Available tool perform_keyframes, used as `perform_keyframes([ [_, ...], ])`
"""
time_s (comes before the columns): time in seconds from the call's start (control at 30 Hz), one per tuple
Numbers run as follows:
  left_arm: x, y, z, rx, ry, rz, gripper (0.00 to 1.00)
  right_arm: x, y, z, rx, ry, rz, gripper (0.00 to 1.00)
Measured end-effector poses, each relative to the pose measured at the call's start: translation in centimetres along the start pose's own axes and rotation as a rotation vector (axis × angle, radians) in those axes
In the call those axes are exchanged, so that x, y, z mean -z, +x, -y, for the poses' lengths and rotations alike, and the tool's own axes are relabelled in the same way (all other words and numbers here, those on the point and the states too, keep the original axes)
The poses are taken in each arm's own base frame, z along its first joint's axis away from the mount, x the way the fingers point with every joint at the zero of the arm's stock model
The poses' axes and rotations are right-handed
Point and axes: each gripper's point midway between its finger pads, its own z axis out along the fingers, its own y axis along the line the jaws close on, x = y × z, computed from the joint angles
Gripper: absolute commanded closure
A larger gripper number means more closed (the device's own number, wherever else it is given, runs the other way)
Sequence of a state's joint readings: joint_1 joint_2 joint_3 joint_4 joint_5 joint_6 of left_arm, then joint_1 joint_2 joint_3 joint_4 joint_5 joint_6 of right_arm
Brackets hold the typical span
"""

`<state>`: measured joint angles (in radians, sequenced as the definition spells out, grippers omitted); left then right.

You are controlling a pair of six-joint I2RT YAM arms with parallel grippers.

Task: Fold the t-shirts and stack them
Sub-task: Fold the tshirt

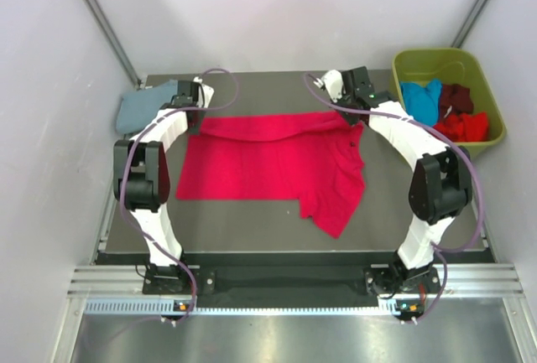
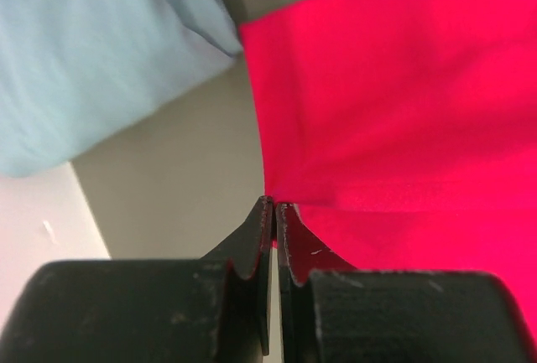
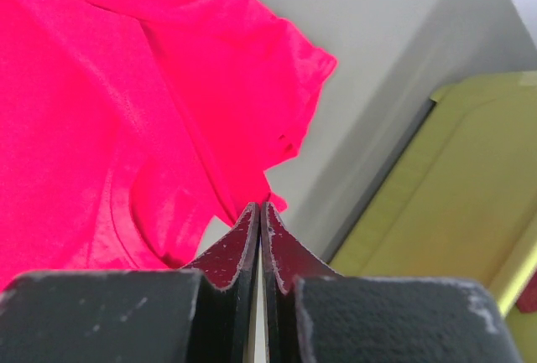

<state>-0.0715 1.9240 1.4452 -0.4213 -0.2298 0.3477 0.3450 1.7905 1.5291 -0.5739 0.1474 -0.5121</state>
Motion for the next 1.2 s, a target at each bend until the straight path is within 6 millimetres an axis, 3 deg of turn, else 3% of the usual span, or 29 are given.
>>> perform_keyframes([
  [0.17, -0.4, 1.1, 0.8, 0.006, 0.028, -0.042, 0.99, -0.9, 0.5, -1.1, 0.012, -0.028, -0.021, 1.00],
  [0.2, -0.4, 1.3, 0.9, 0.008, 0.032, -0.050, 0.96, -1.0, 0.6, -1.4, 0.016, -0.034, -0.029, 1.00],
  [0.23, -0.4, 1.6, 1.0, 0.010, 0.036, -0.058, 0.86, -1.0, 0.8, -1.6, 0.019, -0.041, -0.033, 1.00],
  [0.3, -0.5, 1.9, 1.2, 0.013, 0.042, -0.071, 0.71, -1.1, 1.0, -2.0, 0.022, -0.051, -0.042, 0.84],
  [0.33, -0.6, 2.0, 1.3, 0.016, 0.044, -0.077, 0.59, -1.1, 1.0, -2.1, 0.025, -0.055, -0.043, 0.70],
  [0.37, -0.6, 2.2, 1.4, 0.017, 0.046, -0.083, 0.57, -1.1, 1.0, -2.2, 0.019, -0.058, -0.044, 0.56],
  [0.5, -0.6, 2.1, 1.0, 0.042, 0.034, -0.080, 0.45, -1.1, 0.8, -2.2, 0.016, -0.059, -0.040, 0.53],
  [0.63, -0.1, 0.4, 0.0, 0.060, 0.012, -0.030, 0.44, -0.6, 0.0, -1.6, 0.006, -0.045, -0.021, 0.53],
  [0.83, 1.2, -5.8, -1.4, 0.098, 0.032, 0.120, 0.45, 0.0, -2.4, -0.1, -0.038, -0.011, 0.037, 0.51],
  [0.93, 0.6, -8.4, -0.9, 0.119, 0.082, 0.169, 0.45, -1.2, -3.4, 0.5, -0.093, -0.022, 0.057, 0.48],
  [1.0, -0.3, -9.0, 0.2, 0.132, 0.141, 0.165, 0.46, -3.0, -3.3, 0.5, -0.140, -0.048, 0.050, 0.47],
  [1.07, -1.3, -9.2, 1.5, 0.147, 0.199, 0.152, 0.47, -4.9, -2.0, 0.2, -0.179, -0.071, 0.011, 0.48],
  [1.2, -2.5, -7.3, 4.7, 0.172, 0.319, 0.073, 0.47, -7.7, 0.7, -1.1, -0.226, -0.120, -0.068, 0.48],
])
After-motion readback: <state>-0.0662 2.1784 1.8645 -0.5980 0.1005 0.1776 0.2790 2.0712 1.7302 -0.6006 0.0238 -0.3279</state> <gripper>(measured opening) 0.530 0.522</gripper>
